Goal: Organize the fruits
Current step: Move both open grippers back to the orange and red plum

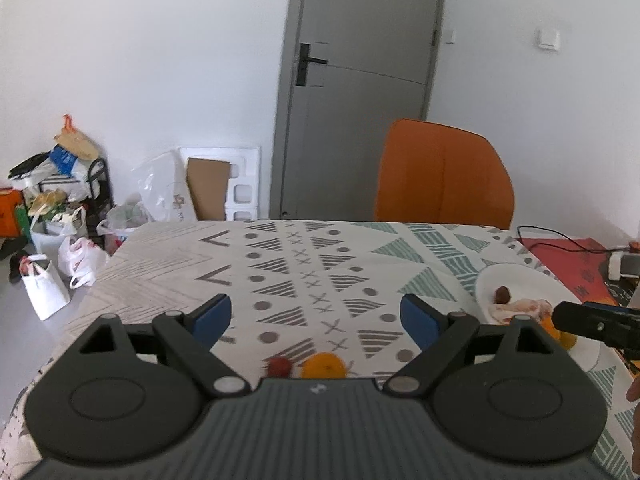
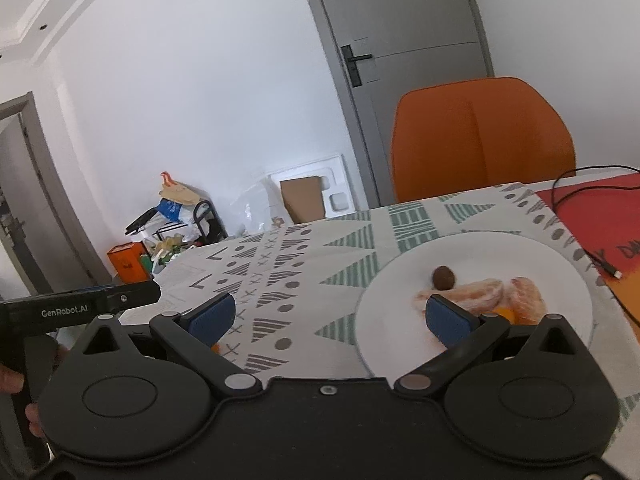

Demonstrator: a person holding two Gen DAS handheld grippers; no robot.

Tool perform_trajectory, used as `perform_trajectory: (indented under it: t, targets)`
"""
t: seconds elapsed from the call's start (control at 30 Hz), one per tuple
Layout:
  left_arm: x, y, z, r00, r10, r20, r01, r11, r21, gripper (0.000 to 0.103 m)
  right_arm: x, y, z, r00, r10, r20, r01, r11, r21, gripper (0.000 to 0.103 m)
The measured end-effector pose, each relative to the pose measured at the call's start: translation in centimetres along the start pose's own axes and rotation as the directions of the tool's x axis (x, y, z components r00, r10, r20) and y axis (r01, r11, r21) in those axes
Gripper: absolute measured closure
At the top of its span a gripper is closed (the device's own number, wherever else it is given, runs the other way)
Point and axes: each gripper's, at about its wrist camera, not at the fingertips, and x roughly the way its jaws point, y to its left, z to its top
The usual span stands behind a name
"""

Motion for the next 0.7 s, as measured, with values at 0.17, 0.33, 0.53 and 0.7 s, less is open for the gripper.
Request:
perform_trajectory:
  t: [0.17, 0.33, 0.53, 0.7]
  targets:
    - [-0.3, 2.2, -0.3, 1.0, 0.015, 0.004, -0.015, 0.999, -0.033, 0.013, 1.0, 1.7, 0.0, 0.998, 0.055, -0.019, -0.055, 0.998, 0.001, 0.0]
    - [-0.5, 3.6, -0.6, 1.0, 0.017, 0.005, -0.017, 0.999, -0.033, 0.013, 2.4, 3.6, -0.2, 0.995, 0.09, -0.043, -0.091, 0.996, -0.018, 0.0]
    - [-0.2, 5.3, -1.1, 1.0, 0.003, -0.007, -0.003, 0.997, -0.072, 0.015, 4.3, 5.5, -0.7, 0.99, 0.108, -0.085, -0.113, 0.992, -0.048, 0.002]
    - [0.0, 6.9, -1.6, 1.0, 0.001, -0.005, -0.001, 0.994, -0.109, 0.019, 5.9, 7.1, -1.1, 0.983, 0.12, -0.141, -0.132, 0.988, -0.08, 0.017]
